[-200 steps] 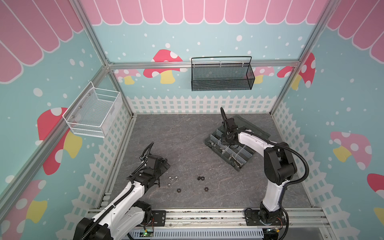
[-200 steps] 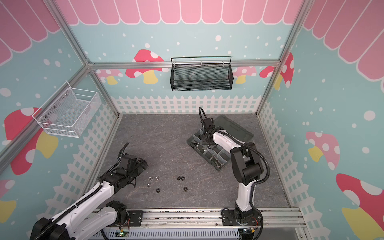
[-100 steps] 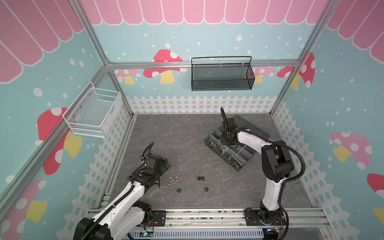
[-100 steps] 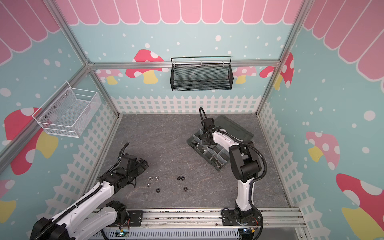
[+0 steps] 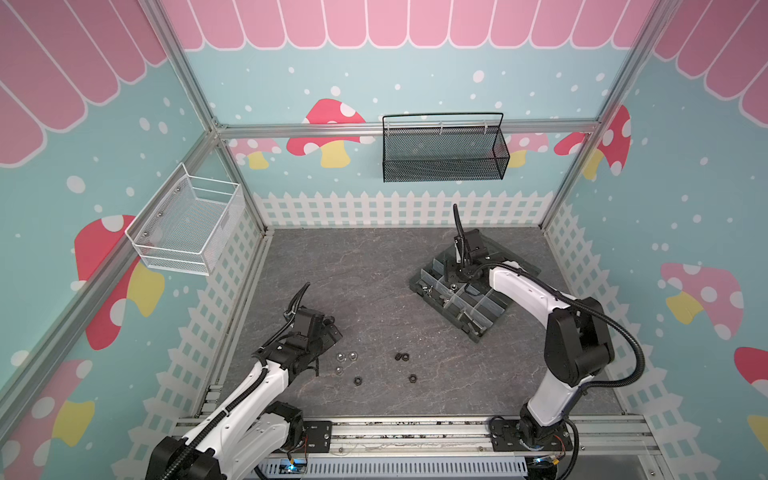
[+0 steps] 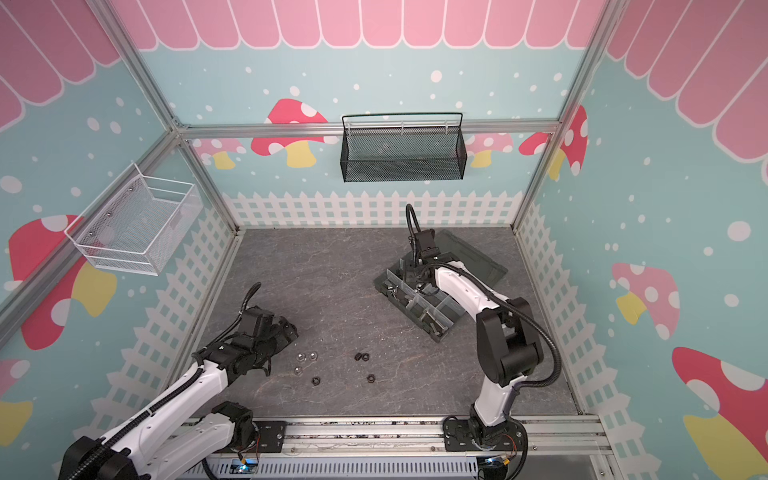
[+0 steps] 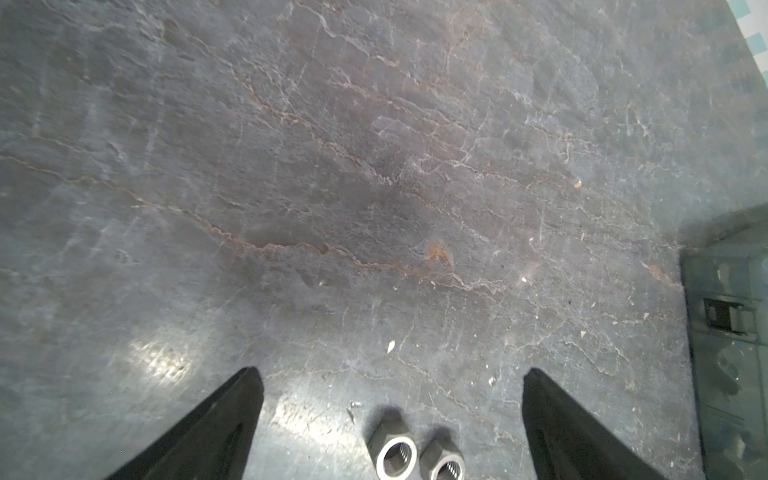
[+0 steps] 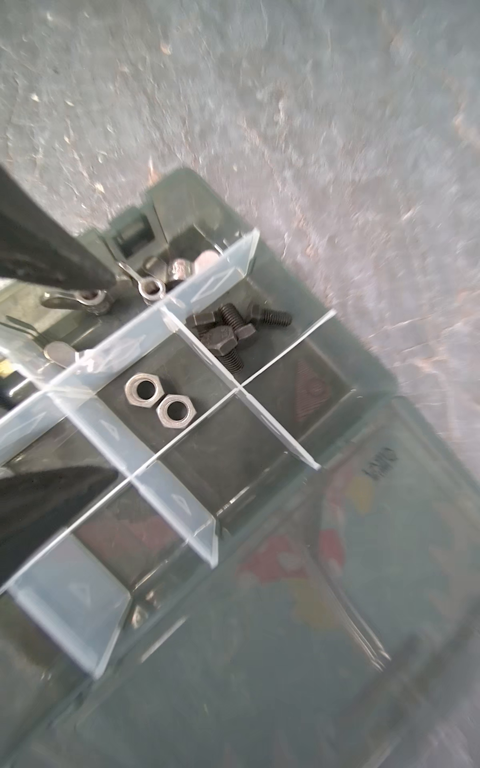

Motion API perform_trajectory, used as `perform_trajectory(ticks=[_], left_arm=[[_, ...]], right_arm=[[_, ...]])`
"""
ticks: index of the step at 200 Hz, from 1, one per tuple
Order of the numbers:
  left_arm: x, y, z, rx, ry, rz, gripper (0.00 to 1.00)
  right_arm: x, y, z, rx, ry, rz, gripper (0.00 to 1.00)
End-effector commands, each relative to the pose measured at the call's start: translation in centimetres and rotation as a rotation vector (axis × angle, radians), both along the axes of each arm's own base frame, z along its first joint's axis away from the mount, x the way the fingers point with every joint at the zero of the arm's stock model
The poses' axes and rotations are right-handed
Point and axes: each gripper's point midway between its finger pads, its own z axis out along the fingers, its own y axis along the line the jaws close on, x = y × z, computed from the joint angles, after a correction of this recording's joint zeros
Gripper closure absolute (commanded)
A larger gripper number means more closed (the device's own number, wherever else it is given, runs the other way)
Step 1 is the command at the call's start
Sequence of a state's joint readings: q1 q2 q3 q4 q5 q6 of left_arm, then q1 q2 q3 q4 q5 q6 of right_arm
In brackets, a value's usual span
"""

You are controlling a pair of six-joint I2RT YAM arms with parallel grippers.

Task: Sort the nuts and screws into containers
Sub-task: 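Open the right gripper to drop the nut into the nut compartment, then lower the left gripper onto a silver nut and grasp it while the right lifts away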

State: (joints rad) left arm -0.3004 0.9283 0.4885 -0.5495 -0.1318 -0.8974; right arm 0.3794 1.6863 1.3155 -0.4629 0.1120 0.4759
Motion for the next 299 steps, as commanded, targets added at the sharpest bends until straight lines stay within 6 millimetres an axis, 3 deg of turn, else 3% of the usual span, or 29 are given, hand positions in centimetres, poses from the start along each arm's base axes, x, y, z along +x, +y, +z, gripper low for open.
perform_trajectory(ticks=[1, 30, 65, 147, 175, 299], left_arm=[[-1.3, 0.2, -0.1, 0.023, 0.081, -0.029, 0.05], [-2.8, -0.3, -0.5, 0.023, 0.159, -0.065, 0.11], [-3.7, -1.3, -0.6, 0.051, 0.215, -0.121, 0.2], [-2.8, -3.9, -2.0, 0.126, 0.32, -0.258, 0.32], [-2.9, -4.4, -3.0, 0.122, 0.355, -0.284, 0.4], [-3.4, -4.7, -5.4, 0.161, 0.439, -0.326, 0.49]], right_arm=[[-0.9, -0.7, 1.5, 0.001, -0.053, -0.003, 0.21], [-2.6, -2.1, 2.6, 0.004, -0.091, -0.045, 0.0], [-4.7, -4.1, 3.3, -0.003, -0.127, -0.124, 0.02], [-7.3, -7.8, 5.1, -0.029, -0.231, -0.274, 0.02], [-7.6, -8.2, 4.9, -0.031, -0.237, -0.294, 0.02], [-7.6, -8.3, 4.6, -0.039, -0.228, -0.303, 0.02]])
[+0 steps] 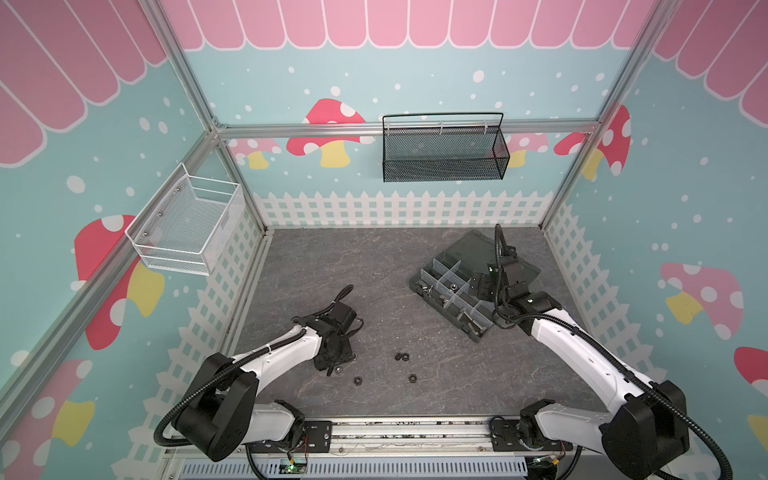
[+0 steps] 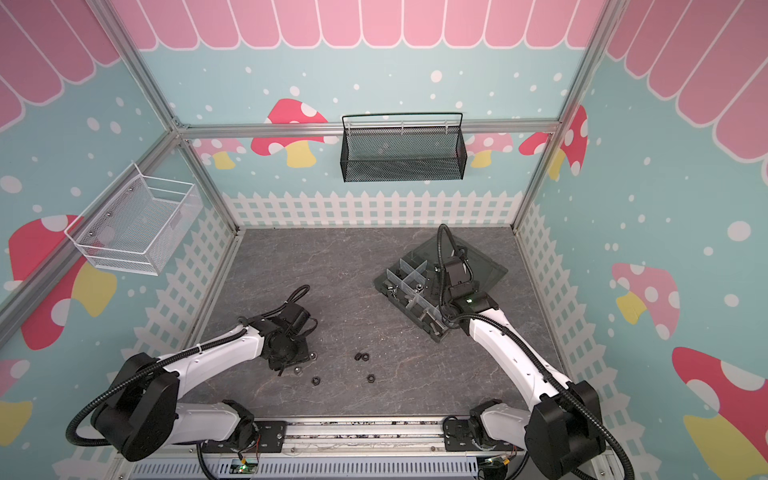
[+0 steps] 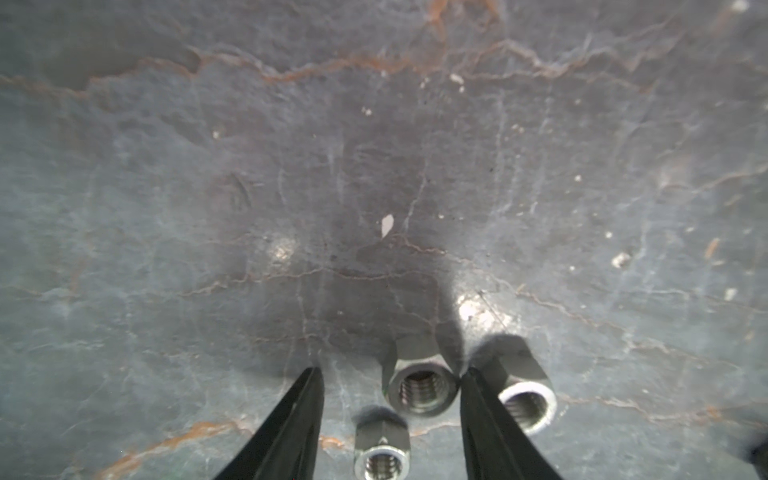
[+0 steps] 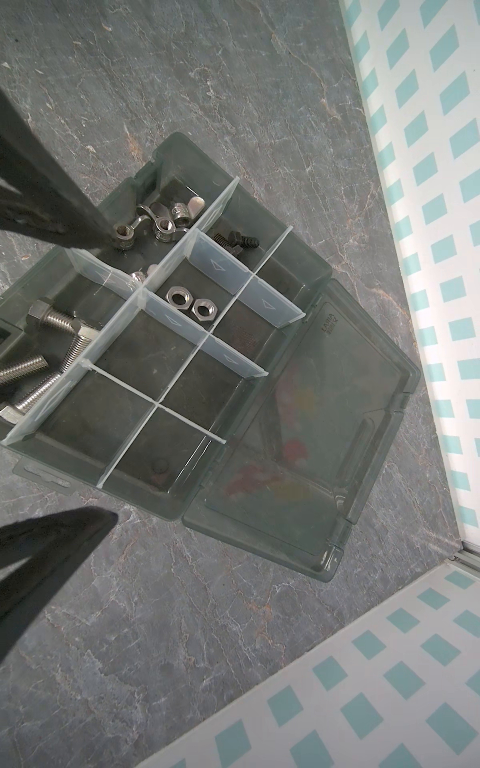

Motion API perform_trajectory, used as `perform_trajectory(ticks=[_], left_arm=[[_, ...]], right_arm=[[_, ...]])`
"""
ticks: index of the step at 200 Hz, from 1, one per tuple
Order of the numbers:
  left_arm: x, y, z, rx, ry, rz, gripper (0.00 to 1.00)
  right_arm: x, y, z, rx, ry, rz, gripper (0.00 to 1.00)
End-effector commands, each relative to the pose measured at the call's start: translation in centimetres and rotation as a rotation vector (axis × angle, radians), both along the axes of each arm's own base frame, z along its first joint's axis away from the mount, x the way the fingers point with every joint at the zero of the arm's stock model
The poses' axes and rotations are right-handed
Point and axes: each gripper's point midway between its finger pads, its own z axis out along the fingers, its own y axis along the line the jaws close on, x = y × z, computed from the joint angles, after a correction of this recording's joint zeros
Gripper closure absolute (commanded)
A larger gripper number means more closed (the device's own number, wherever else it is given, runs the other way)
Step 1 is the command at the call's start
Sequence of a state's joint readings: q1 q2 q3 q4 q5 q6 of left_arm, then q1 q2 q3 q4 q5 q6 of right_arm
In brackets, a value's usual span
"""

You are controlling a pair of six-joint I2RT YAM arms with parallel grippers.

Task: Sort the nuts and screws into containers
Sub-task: 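Lower the left gripper onto a silver nut and grasp it while the right lifts away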

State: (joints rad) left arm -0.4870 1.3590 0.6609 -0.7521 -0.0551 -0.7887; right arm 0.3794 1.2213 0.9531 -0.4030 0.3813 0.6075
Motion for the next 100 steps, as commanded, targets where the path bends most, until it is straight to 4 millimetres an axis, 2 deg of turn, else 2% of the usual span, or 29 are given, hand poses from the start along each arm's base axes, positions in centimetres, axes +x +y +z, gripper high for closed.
perform_trajectory(ticks=[1, 100], left_arm=[[0.53, -0.23, -0.03, 0.008, -0.008, -0.018, 0.49], [0.2, 0.44, -0.96, 0.037, 0.006, -0.007, 0.55]], right_arm=[[-0.21, -0.55, -0.02, -0.005, -0.007, -0.027, 0.02], [-0.49, -0.81, -0.54, -0.008, 0.01, -0.043, 0.02]])
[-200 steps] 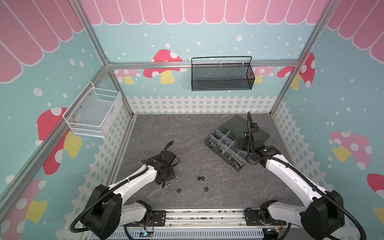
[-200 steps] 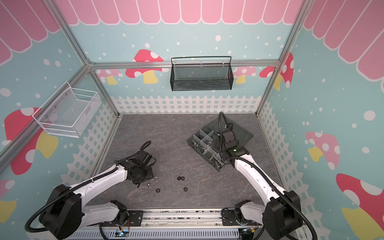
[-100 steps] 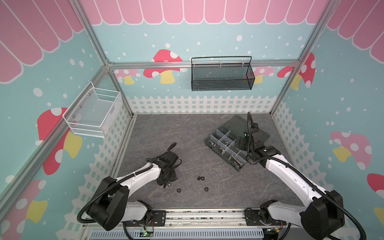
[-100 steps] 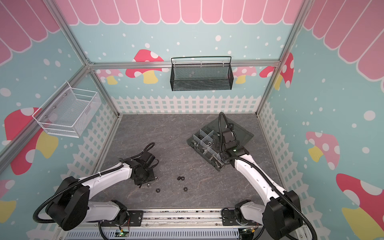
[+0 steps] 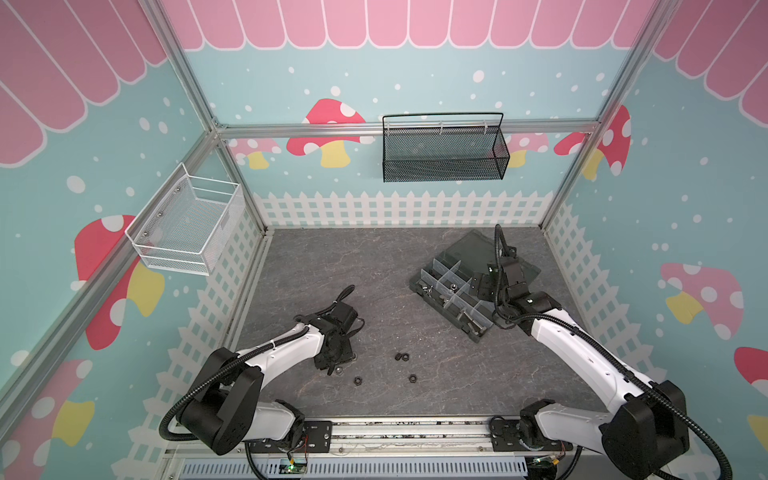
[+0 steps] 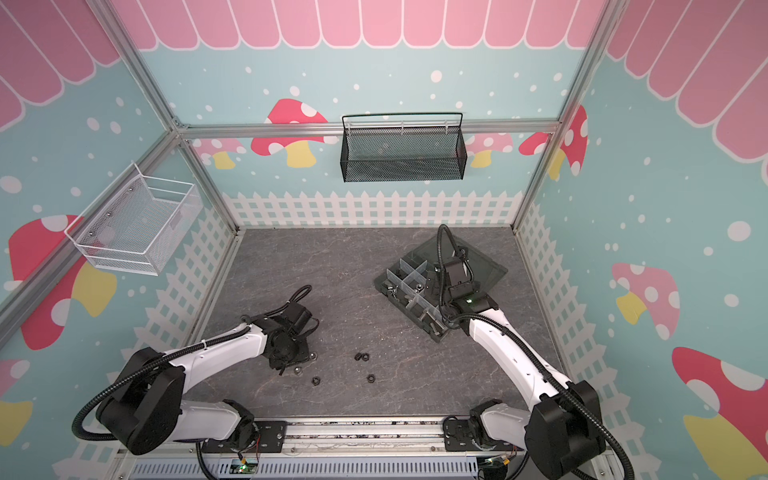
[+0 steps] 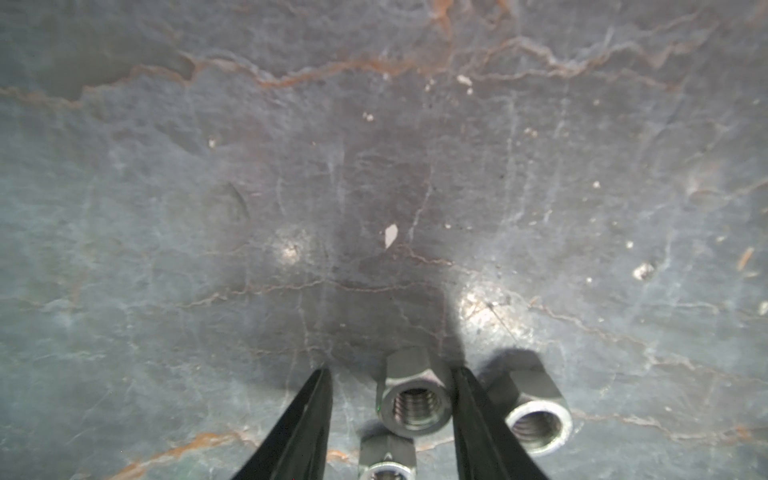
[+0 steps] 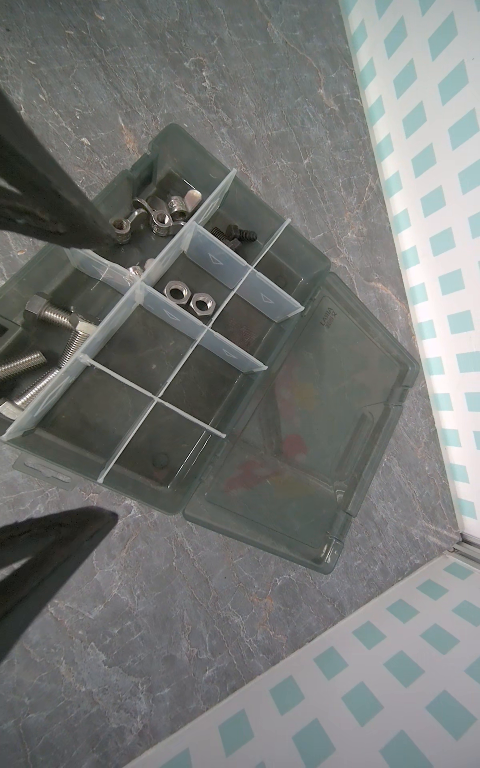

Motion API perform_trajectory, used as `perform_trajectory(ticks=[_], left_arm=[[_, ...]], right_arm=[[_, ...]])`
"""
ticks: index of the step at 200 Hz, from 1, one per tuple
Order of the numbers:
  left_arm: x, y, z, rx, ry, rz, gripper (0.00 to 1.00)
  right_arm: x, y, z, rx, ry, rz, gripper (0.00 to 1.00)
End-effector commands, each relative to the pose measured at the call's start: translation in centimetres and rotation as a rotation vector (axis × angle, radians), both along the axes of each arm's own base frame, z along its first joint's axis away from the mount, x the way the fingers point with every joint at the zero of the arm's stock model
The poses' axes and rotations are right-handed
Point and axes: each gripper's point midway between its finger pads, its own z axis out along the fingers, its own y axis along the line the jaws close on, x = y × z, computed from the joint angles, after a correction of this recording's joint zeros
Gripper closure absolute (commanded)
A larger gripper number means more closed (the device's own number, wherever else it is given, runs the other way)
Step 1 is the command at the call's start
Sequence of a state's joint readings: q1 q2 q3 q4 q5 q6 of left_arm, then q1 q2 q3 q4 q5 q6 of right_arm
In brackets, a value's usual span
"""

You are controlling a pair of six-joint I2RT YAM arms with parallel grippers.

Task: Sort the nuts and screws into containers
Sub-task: 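Lower the left gripper onto a silver nut and grasp it while the right lifts away, then lift the silver nut with the left gripper and carry it over the box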

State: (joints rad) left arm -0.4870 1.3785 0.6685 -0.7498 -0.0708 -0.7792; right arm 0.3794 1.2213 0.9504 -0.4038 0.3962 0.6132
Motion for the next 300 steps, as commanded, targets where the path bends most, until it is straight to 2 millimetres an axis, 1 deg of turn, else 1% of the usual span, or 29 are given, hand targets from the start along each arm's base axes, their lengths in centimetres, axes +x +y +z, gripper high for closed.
perform_trajectory(ticks=[1, 38, 89, 128, 158, 215, 248, 276, 300], left_arm=[[-0.1, 0.3, -0.8, 0.017, 0.005, 0.001, 0.55], [-0.3, 0.5, -1.2, 0.014, 0.012, 0.015, 0.62], [0.0, 0.4, -1.1, 0.007, 0.0, 0.018, 0.71], [0.2, 0.3, -0.8, -0.001, -0.013, 0.021, 0.73], [0.8, 0.0, 0.1, -0.019, -0.045, 0.022, 0.74], [2.5, -0.7, 2.5, -0.046, -0.128, 0.026, 0.74], [4.3, -1.7, 4.8, -0.072, -0.204, 0.02, 0.74], [6.8, -3.4, 7.3, -0.093, -0.291, -0.009, 0.74], [9.3, -6.2, 9.4, -0.129, -0.369, -0.055, 0.74]], right_arm=[[-0.5, -0.5, -0.5, -0.001, 0.012, -0.029, 0.02], [-0.4, -0.5, -0.8, -0.002, 0.023, -0.029, 0.02], [-0.3, -0.4, -0.9, -0.002, 0.03, -0.031, 0.02], [-0.3, -0.5, -0.9, -0.006, 0.028, -0.034, 0.02], [-0.4, -0.6, -0.8, -0.007, 0.026, -0.038, 0.02], [-0.5, -0.7, -0.5, -0.003, 0.017, -0.045, 0.02], [-0.5, -0.8, -0.4, 0.0, 0.012, -0.048, 0.02], [-0.5, -0.8, -0.5, 0.005, 0.013, -0.051, 0.02], [-0.5, -0.7, -0.4, 0.009, 0.012, -0.052, 0.02]])
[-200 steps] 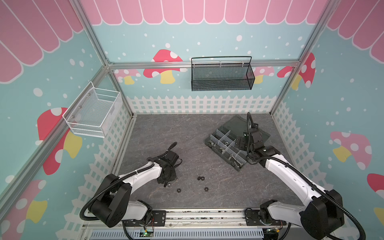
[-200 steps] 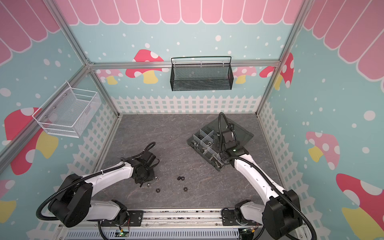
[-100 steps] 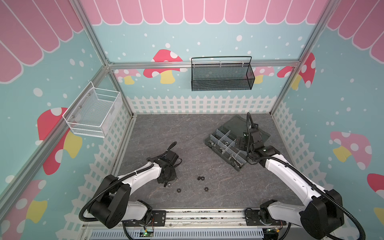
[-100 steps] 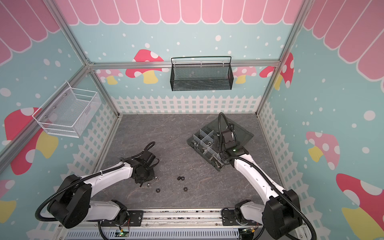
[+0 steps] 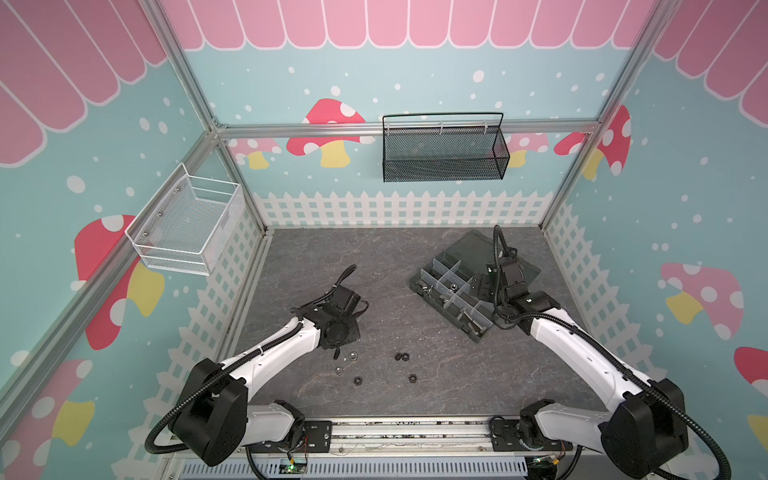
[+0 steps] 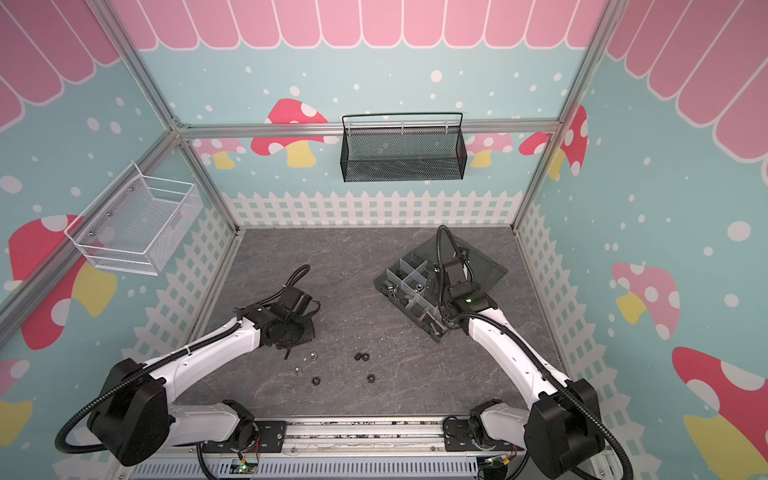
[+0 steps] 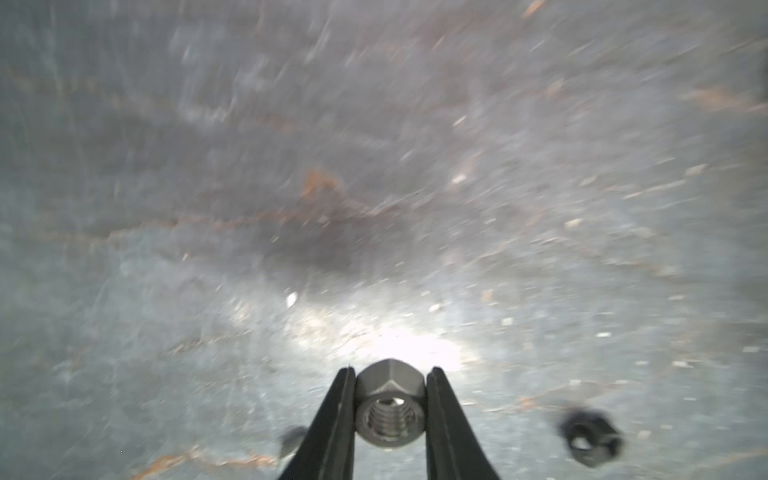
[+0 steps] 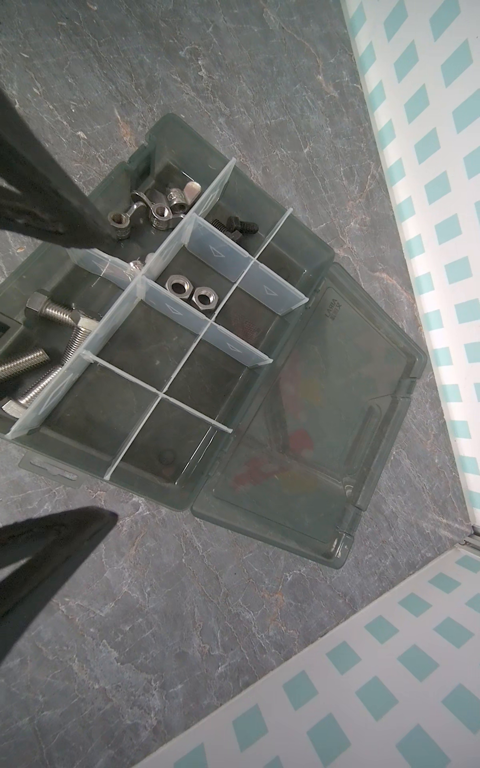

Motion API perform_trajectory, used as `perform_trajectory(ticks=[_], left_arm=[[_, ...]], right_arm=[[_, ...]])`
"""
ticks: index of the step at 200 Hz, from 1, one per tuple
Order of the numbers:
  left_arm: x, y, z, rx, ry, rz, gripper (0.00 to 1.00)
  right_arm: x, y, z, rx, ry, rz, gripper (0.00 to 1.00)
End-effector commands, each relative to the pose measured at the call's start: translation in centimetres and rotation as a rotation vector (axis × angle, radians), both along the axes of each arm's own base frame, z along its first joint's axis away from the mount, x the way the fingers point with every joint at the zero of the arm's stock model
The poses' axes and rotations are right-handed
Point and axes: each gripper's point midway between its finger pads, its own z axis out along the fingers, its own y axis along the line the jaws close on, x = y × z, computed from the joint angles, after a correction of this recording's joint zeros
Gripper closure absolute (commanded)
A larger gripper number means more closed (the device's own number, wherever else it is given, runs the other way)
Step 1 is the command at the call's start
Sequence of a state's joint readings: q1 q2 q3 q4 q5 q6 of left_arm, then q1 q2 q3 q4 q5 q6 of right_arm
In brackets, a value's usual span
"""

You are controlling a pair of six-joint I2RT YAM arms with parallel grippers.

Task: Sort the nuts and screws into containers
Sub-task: 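Lift the silver nut with the left gripper and carry it over the box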

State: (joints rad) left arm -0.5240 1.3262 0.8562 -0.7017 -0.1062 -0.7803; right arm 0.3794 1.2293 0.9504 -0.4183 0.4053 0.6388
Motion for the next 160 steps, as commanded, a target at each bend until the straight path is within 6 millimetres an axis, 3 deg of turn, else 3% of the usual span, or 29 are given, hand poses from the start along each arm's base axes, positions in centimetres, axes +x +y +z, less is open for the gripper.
perform_trajectory(ticks=[1, 113, 160], left_arm=[[3.0, -2.3, 2.2, -0.018, -0.104, -0.026, 0.74], [13.9, -20.0, 7.6, -0.2, -0.269, -0.297, 0.74], [16.2, -25.4, 6.8, -0.268, -0.263, -0.364, 0.78]], right_arm=[[-0.4, -0.5, 0.1, 0.003, -0.005, -0.029, 0.02], [-1.5, -1.2, 1.8, 0.052, -0.076, -0.062, 0.02], [-2.0, -1.4, 2.6, 0.068, -0.105, -0.062, 0.02]])
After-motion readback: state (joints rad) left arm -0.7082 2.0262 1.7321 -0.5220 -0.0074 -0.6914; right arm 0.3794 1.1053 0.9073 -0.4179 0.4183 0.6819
